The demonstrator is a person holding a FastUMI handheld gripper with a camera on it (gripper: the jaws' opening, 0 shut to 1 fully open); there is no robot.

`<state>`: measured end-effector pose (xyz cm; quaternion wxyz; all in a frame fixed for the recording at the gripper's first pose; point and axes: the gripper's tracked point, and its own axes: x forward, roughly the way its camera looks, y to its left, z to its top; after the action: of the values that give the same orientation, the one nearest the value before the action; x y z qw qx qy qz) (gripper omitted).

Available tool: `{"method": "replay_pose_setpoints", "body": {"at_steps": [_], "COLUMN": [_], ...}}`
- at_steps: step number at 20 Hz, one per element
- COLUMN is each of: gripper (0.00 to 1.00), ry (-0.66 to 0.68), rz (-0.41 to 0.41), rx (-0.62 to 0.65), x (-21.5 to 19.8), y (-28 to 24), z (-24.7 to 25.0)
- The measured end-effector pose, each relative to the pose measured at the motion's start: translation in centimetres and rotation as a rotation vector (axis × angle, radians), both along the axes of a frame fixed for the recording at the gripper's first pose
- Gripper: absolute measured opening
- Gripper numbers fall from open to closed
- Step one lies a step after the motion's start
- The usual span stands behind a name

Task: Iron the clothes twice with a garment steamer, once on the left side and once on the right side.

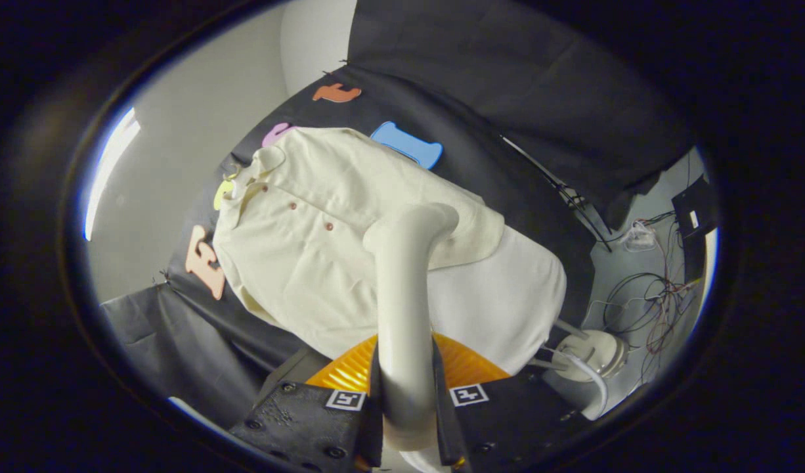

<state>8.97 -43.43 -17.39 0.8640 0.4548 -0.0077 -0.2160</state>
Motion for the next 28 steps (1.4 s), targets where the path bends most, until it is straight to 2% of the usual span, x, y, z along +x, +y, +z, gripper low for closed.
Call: {"method": "replay_pose_setpoints", "body": {"at_steps": [3,6,10,14,17,20,24,28], "gripper": [0.32,0.32,0.32,0.32,0.32,0.32,0.32,0.32], "ry": [-0.018,-0.048,-0.023,-0.015,0.024,0.019,0.011,0.023], "rz": [0.048,0.139,0.215,0.225,0.194,0.255,0.224,0.277], "rx": [-0.096,-0.154,-0.321,-0.419,-0.561,-0.606,-0.74,-0.804], "x": [-0.4,0.2,1.0,0.8,0.4,0.3,-0.1,0.4], "y": [5.7,13.1,20.7,26.9,31.1,37.2,41.6,45.9], "z": [4.2,8.3,11.8,14.1,15.2,15.4,17.2,18.1]}}
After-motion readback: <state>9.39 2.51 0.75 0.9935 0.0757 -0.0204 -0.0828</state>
